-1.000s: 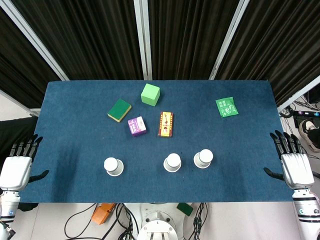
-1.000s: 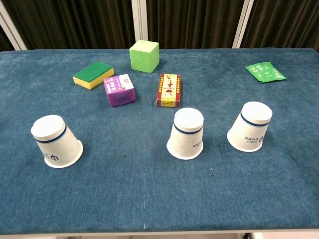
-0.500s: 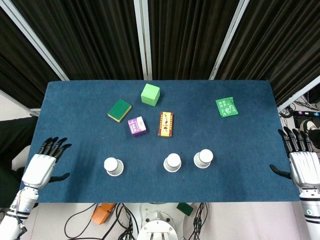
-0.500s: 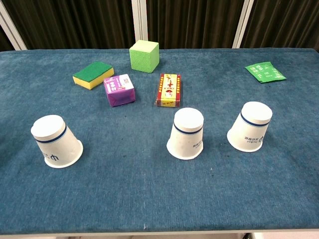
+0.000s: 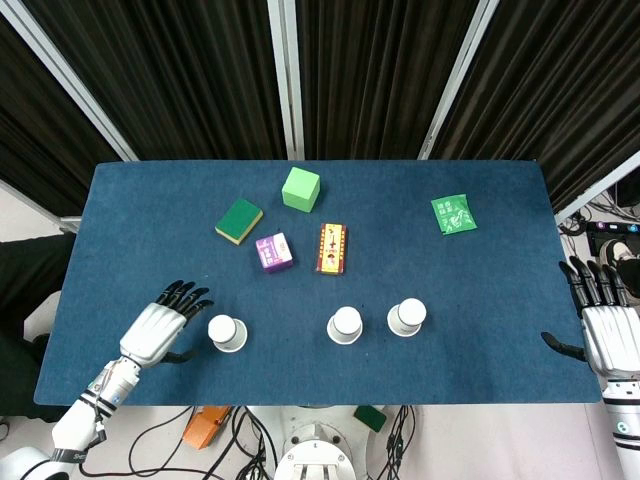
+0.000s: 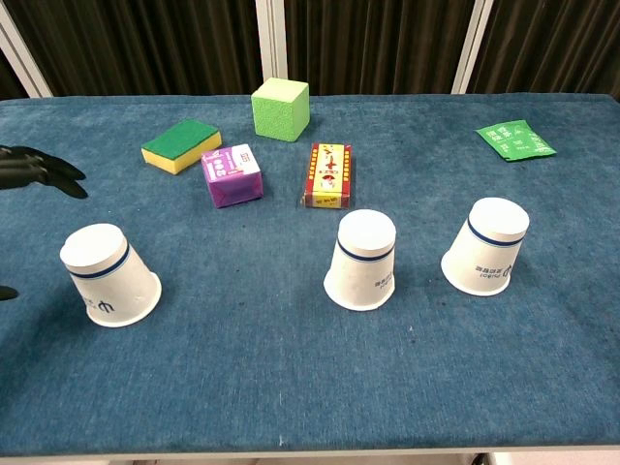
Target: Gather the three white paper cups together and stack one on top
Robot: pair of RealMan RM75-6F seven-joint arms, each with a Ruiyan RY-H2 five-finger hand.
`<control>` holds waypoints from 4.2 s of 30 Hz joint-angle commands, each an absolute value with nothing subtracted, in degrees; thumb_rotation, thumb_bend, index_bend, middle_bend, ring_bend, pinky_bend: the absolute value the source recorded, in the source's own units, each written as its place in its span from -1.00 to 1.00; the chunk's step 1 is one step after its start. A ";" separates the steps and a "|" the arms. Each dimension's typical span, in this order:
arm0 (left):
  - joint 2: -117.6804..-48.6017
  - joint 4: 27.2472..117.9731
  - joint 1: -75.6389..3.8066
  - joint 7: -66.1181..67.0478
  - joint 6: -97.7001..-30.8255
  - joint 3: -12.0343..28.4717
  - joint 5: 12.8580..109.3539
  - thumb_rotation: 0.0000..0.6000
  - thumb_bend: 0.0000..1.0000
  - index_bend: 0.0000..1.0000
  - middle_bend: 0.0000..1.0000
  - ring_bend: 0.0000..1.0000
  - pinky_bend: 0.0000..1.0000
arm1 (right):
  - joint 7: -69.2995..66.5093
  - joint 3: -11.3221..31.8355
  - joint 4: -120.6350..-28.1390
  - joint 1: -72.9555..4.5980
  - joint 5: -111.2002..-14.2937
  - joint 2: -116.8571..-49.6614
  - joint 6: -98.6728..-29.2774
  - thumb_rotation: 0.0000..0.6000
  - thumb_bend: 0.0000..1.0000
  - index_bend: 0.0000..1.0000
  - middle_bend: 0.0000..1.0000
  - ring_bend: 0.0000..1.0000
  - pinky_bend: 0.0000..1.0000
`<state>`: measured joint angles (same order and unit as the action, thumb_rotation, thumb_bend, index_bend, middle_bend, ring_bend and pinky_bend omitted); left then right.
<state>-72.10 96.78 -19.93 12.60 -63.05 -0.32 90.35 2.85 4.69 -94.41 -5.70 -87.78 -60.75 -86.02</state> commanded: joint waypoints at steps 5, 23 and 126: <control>-73.89 97.75 -22.00 14.51 -60.42 0.30 87.08 1.00 -0.47 -0.55 -0.83 -0.93 -1.00 | 2.51 4.68 -93.93 -5.93 -87.56 -61.06 -85.54 1.00 -0.71 -1.00 -0.82 -1.00 -0.89; -75.80 98.48 -25.06 14.19 -59.26 1.24 84.80 1.00 -0.36 -0.24 -0.69 -0.89 -1.00 | 1.56 4.61 -92.95 -5.91 -87.23 -61.51 -85.37 1.00 -0.71 -1.00 -0.82 -1.00 -0.89; -70.99 93.36 -16.13 8.60 -77.39 -0.10 83.33 1.00 -0.72 -0.98 -0.79 -0.89 -1.00 | 32.12 10.85 -97.64 -46.56 -58.27 -94.58 -50.66 1.00 -0.17 -0.22 -0.64 -0.84 -0.69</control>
